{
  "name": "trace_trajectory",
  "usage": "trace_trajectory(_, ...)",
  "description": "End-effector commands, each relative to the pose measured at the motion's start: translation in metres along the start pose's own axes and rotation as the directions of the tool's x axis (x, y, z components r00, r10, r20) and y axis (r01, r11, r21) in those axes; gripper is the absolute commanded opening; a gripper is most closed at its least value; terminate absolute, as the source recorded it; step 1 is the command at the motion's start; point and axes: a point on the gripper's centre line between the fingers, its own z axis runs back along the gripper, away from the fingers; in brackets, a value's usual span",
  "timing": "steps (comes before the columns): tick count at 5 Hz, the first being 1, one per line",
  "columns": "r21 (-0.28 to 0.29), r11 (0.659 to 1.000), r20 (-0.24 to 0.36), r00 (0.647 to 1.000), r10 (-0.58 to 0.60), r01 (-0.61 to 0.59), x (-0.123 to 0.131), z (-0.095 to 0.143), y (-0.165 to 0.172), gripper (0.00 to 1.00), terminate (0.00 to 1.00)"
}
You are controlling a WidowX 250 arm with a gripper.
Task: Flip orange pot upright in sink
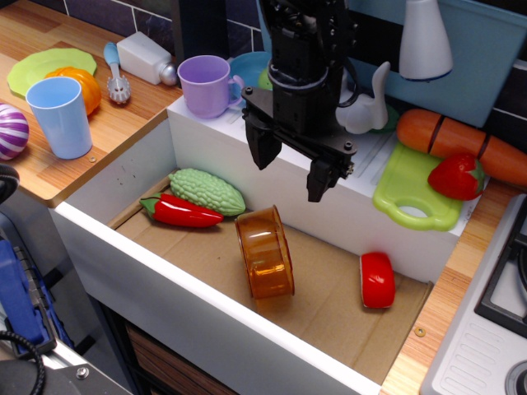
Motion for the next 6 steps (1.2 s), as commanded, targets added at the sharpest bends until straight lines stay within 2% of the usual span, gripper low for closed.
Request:
trace_trajectory(1, 0.000, 1.000, 0.000, 1.000, 0.000, 0.000, 0.000, 0.000, 0.000, 1.00, 0.00)
trace_trajectory(2, 0.075, 0.997, -0.044, 0.999, 0.008, -0.004, 0.009, -0.001, -0.008, 1.00, 0.00)
trace_trajectory(3, 0.155, 0.988, -0.045, 0.999, 0.010, -0.003, 0.011, -0.008, -0.017, 1.00, 0.00)
trace_trajectory(5, 0.264, 0.964, -0.048, 0.998, 0.039, -0.025, 0.012, -0.025, -0.032, 1.00, 0.00)
trace_trajectory(6, 0.290, 0.956, -0.013, 0.998, 0.054, -0.048, 0.010, -0.034, -0.031, 1.00, 0.00)
